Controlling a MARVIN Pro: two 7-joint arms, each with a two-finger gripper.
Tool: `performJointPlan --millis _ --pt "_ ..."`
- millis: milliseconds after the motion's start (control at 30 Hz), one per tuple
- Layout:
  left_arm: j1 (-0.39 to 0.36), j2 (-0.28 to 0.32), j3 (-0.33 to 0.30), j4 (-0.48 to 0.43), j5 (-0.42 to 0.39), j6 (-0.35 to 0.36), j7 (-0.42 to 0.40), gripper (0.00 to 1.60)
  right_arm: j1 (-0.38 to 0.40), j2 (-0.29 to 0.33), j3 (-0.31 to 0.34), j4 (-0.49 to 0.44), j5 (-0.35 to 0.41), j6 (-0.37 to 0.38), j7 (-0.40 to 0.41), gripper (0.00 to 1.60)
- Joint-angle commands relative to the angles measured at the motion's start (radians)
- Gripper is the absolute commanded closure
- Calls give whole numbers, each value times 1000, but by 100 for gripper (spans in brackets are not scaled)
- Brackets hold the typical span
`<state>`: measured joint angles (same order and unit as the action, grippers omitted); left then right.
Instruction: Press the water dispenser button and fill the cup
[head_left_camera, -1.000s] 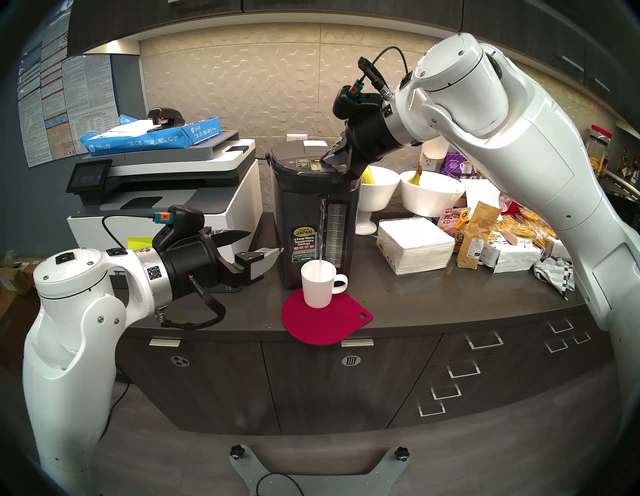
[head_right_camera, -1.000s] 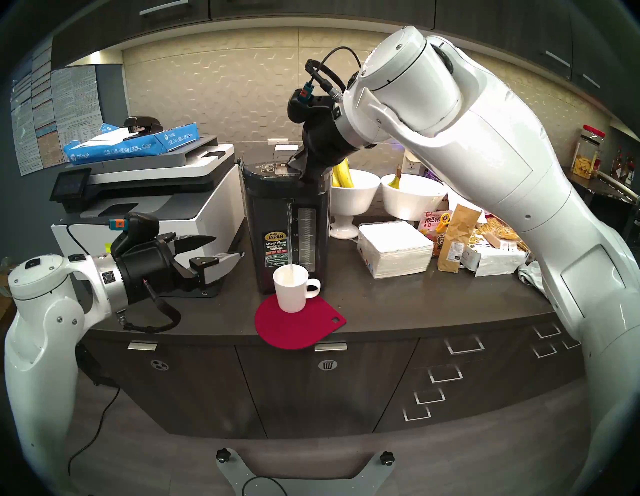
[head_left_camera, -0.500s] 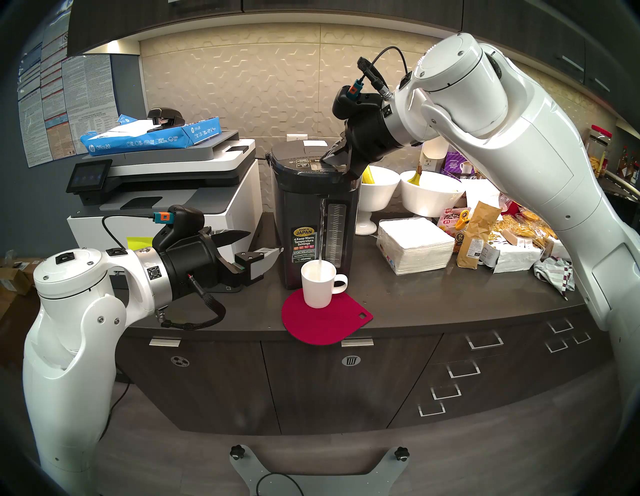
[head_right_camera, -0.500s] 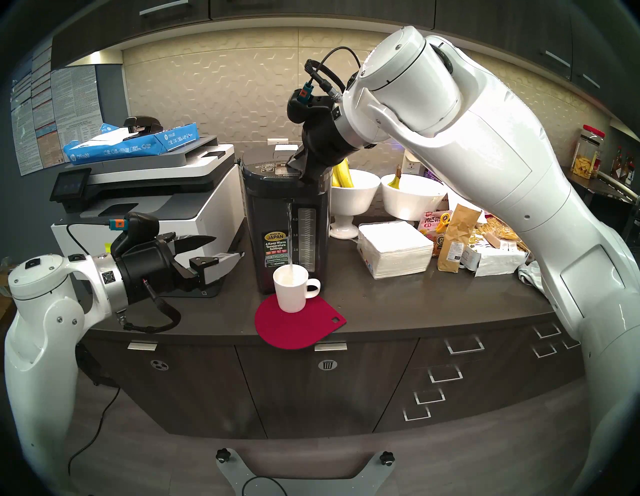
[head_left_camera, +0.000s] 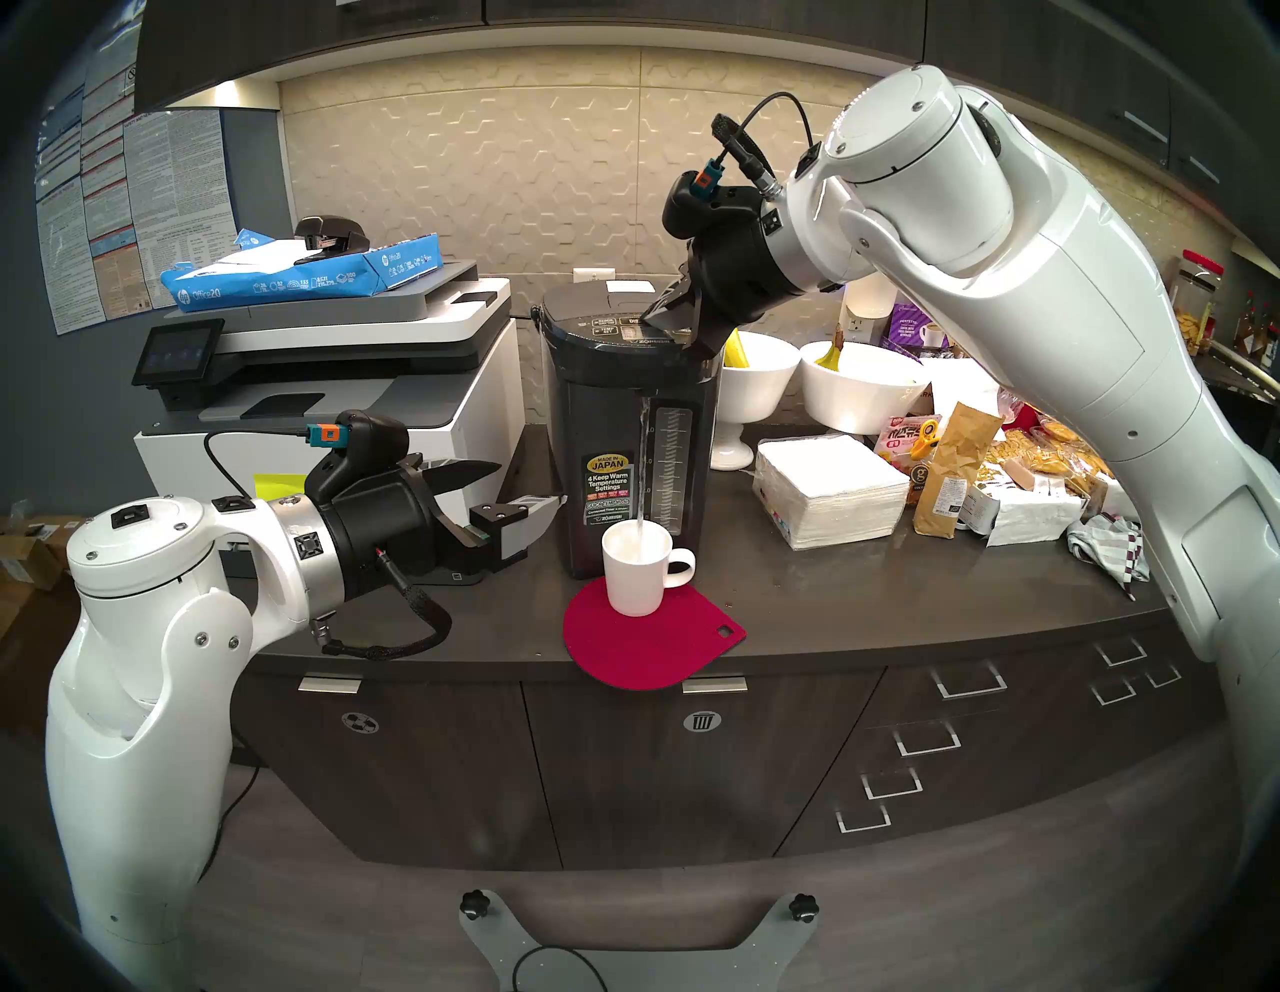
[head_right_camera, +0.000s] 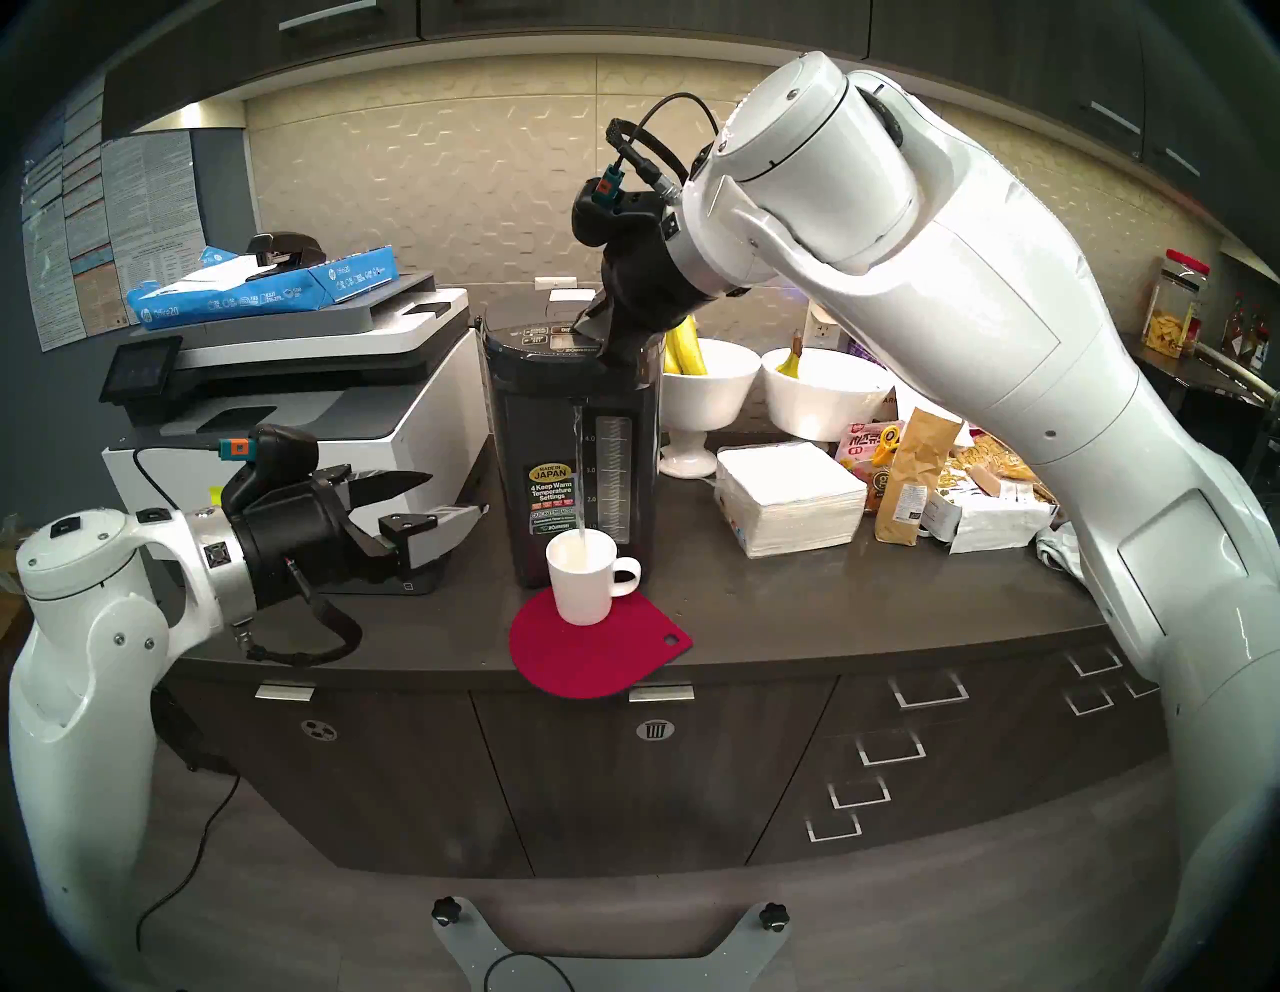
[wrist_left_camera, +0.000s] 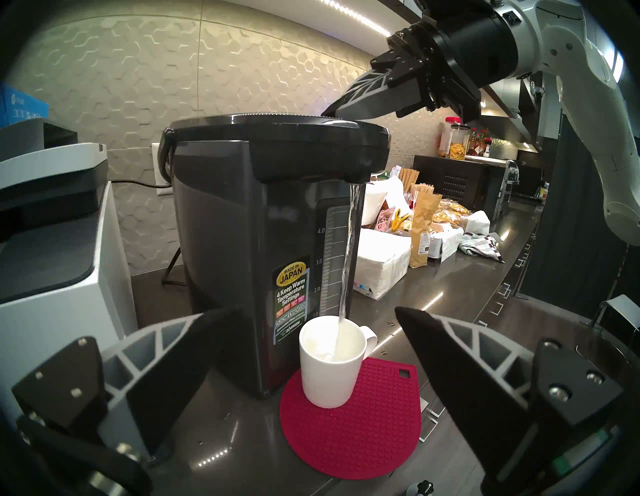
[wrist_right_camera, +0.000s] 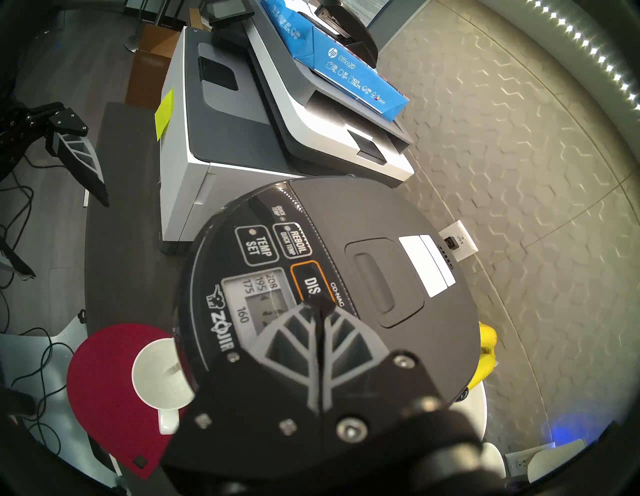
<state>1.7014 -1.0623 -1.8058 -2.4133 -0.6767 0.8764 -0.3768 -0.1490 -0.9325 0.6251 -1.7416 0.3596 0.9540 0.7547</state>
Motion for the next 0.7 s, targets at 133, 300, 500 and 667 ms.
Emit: performJointPlan --millis 133,300,500,667 --pt "-1 -2 -1 -14 0 -1 1 0 -39 -9 -25 16 2 6 -3 160" --pt "-1 -2 -1 -14 0 -1 1 0 -42 -6 -23 17 0 6 -3 160" --pt "-1 -2 -1 -14 0 -1 1 0 -44 -5 -20 16 -1 6 -4 160" --pt "-1 -2 -1 -14 0 -1 1 0 -44 -11 -21 18 -2 6 -4 160"
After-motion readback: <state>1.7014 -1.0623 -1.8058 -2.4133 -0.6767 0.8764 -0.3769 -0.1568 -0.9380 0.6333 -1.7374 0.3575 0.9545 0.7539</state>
